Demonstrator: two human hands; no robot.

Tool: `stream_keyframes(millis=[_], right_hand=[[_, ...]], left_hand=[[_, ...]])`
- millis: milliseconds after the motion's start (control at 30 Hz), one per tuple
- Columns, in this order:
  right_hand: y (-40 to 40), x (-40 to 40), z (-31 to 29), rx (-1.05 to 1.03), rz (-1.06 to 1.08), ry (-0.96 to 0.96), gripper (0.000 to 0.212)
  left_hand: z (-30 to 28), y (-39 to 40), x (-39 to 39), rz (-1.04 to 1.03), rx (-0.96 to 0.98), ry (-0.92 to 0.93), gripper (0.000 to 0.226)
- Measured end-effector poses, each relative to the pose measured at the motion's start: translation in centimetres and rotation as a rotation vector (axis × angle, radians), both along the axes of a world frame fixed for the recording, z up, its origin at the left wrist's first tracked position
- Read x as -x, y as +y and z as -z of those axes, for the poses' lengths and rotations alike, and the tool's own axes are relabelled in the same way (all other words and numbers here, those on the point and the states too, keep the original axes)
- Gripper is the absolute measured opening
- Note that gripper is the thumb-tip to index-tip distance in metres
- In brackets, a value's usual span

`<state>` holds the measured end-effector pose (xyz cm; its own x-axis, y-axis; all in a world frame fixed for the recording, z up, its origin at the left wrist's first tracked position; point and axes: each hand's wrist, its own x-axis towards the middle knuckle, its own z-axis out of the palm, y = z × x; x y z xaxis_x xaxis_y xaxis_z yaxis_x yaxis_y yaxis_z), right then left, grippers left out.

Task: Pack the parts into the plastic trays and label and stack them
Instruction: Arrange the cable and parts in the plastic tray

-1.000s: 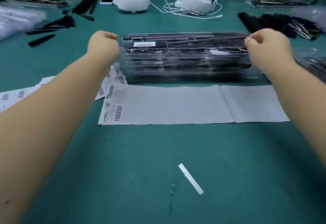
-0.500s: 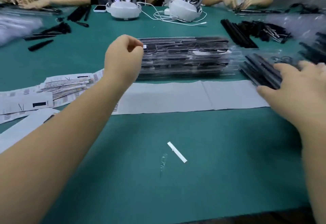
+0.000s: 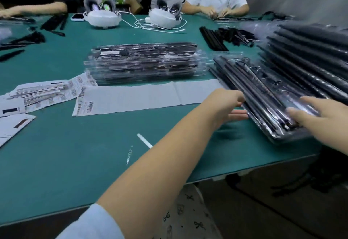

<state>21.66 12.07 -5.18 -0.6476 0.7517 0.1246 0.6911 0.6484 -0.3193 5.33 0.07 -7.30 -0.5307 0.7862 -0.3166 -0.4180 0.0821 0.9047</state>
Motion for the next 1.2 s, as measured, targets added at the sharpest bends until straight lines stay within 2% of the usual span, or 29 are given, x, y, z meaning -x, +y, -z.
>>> stream_keyframes(millis=[67,100,167,200,300,400,467,600,667,767,867,967,1033,1100,1133,1200], right_hand=[[0.7,-0.9,0.4,0.003,0.016,-0.021,0.102],[0.9,-1.1,0.7,0.001,0.013,-0.025,0.101],[0.7,-1.2,1.2,-0.006,0.006,-0.007,0.088],[0.4,-1.2,1.5,-0.021,-0.002,0.022,0.077],[-1.0,-1.2,2.1,-0.048,-0.043,0.183,0.052],[-2.0,-1.3,2.4,-0.049,-0.078,0.365,0.026],[-2.2,-1.5,2.3,0.023,-0.085,0.489,0.015],[-2.3,-1.9,2.9,0.227,0.009,0.691,0.022],[-2.6,-2.2,3.3,0.322,0.071,0.742,0.026],[-3.3,-2.8,3.8,0.473,0.090,0.825,0.038],[-4.6,-3.3,3.5,0.610,-0.106,0.881,0.039],[-5.9,-3.2,3.1,0.754,-0.354,0.927,0.052],[-6.8,-2.3,2.7,0.640,-0.322,1.033,0.035],[-6.8,-1.1,2.4,0.388,-0.163,1.071,0.018],[-6.7,-0.5,2.2,0.271,-0.105,1.029,0.021],[-6.4,1.0,1.7,0.105,-0.072,0.803,0.046]], left_hand=[[0.3,1.0,-1.0,-0.009,0.007,-0.027,0.009],[0.4,1.4,-1.4,-0.014,0.022,-0.035,0.018],[0.4,2.1,-2.3,-0.025,0.026,-0.057,0.032],[0.4,2.4,-2.6,-0.047,0.022,-0.043,0.030],[0.2,3.1,-3.5,-0.119,0.035,0.049,0.022],[0.4,3.2,-3.7,-0.113,0.133,0.195,0.035],[0.1,2.7,-3.5,-0.108,0.157,0.214,0.026],[-0.5,1.4,-3.1,-0.213,0.178,0.276,0.023],[-1.1,0.6,-3.4,-0.230,0.090,0.203,0.025],[-1.6,-0.8,-3.5,-0.198,-0.014,0.089,0.011],[-2.1,-2.5,-3.3,-0.172,-0.098,0.077,0.011],[-2.4,-4.8,-2.1,-0.212,-0.151,0.105,0.008],[-2.6,-6.7,-1.0,-0.250,-0.206,0.122,0.015],[-2.6,-8.9,0.5,-0.286,-0.298,0.128,0.013],[-2.5,-10.1,1.4,-0.288,-0.353,0.135,0.011],[-2.5,-12.6,3.0,-0.292,-0.408,0.148,0.012]])
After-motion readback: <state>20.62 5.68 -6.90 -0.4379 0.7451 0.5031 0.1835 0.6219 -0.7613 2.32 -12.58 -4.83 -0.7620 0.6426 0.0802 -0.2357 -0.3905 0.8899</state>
